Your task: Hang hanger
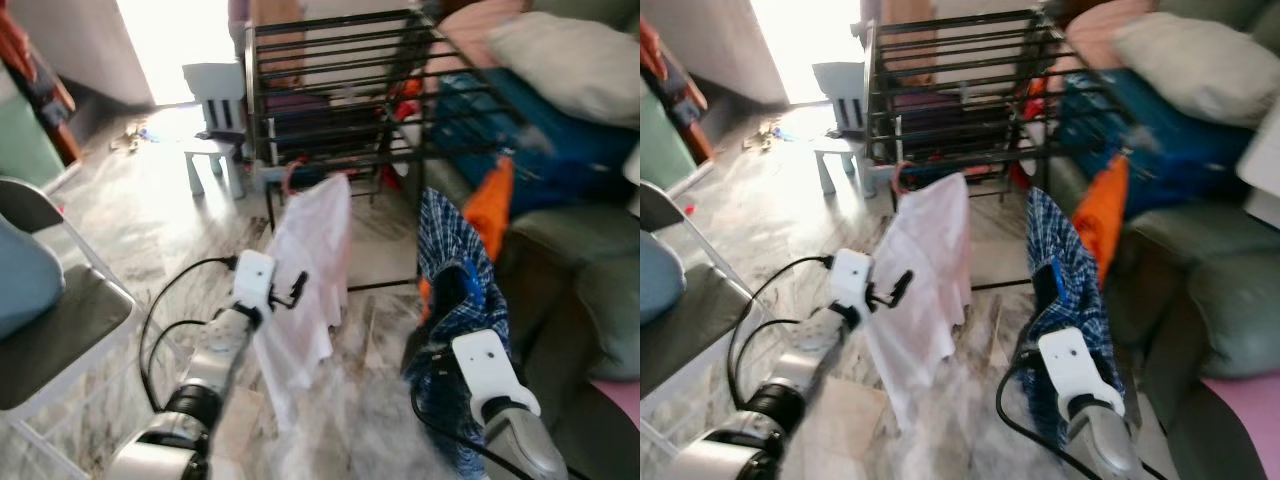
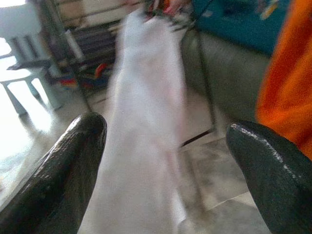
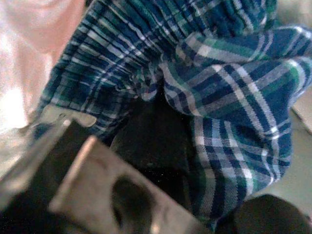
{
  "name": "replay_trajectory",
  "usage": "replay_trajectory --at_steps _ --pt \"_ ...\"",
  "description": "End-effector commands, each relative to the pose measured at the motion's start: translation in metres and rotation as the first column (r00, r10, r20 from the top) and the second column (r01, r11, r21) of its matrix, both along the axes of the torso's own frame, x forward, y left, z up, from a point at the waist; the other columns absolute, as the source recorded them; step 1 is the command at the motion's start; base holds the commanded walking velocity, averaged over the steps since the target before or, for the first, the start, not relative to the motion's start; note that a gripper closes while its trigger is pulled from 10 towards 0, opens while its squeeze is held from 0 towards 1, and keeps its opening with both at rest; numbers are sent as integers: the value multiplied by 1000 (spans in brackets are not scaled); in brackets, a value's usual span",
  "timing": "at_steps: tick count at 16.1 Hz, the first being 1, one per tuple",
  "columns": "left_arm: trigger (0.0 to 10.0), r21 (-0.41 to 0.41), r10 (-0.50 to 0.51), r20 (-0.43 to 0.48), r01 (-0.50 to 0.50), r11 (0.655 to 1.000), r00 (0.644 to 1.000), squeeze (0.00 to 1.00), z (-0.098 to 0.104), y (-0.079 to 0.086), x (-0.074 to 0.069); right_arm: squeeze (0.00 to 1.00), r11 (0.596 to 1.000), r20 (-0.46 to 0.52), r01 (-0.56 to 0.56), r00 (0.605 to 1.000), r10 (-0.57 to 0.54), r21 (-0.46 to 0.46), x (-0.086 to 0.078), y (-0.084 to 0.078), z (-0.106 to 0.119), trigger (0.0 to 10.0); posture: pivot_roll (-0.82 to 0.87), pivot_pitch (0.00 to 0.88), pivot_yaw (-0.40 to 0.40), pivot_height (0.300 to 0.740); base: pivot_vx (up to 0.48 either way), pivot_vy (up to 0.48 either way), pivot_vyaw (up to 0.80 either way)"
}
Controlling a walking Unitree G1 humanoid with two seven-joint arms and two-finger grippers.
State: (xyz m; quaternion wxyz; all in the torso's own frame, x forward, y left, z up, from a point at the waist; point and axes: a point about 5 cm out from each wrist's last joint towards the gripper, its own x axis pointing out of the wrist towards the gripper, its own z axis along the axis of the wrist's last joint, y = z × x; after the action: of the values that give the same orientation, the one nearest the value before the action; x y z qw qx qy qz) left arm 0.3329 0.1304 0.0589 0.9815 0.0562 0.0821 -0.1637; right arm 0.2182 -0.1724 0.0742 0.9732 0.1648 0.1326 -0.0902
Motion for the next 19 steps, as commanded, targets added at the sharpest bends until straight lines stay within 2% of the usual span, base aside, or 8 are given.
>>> replay_trajectory --at_steps 1,7,12,15,17,19 --pt "10000 -10 -9 4 9 1000 1000 0 3 -6 2 0 1000 -19 21 1000 -20 17 -1 -2 -2 10000 -80 0 65 740 390 281 0" --pt "10000 -14 -6 -23 6 1000 1000 0 1 -6 2 0 999 -117 6 993 -1 41 -1 3 -13 10000 -76 0 64 740 340 337 0" --pt "10000 -2 -13 -36 13 1000 999 0 -1 -7 2 0 997 -186 -12 982 26 73 -5 8 -23 10000 -75 0 65 740 0 472 0" --pt "10000 1 -31 -27 31 1000 999 0 -1 -9 1 0 995 -188 -9 982 29 104 -3 11 -22 10000 -74 0 65 740 0 0 0" --pt "10000 -1 -30 -28 30 1000 999 0 -1 -10 1 0 996 -164 6 986 8 85 4 3 -16 10000 -73 0 66 740 0 0 0" --pt "10000 -2 -33 -31 33 999 999 0 -1 -10 1 0 998 -119 18 993 -11 62 18 -9 -5 10000 -71 0 68 740 0 0 0"
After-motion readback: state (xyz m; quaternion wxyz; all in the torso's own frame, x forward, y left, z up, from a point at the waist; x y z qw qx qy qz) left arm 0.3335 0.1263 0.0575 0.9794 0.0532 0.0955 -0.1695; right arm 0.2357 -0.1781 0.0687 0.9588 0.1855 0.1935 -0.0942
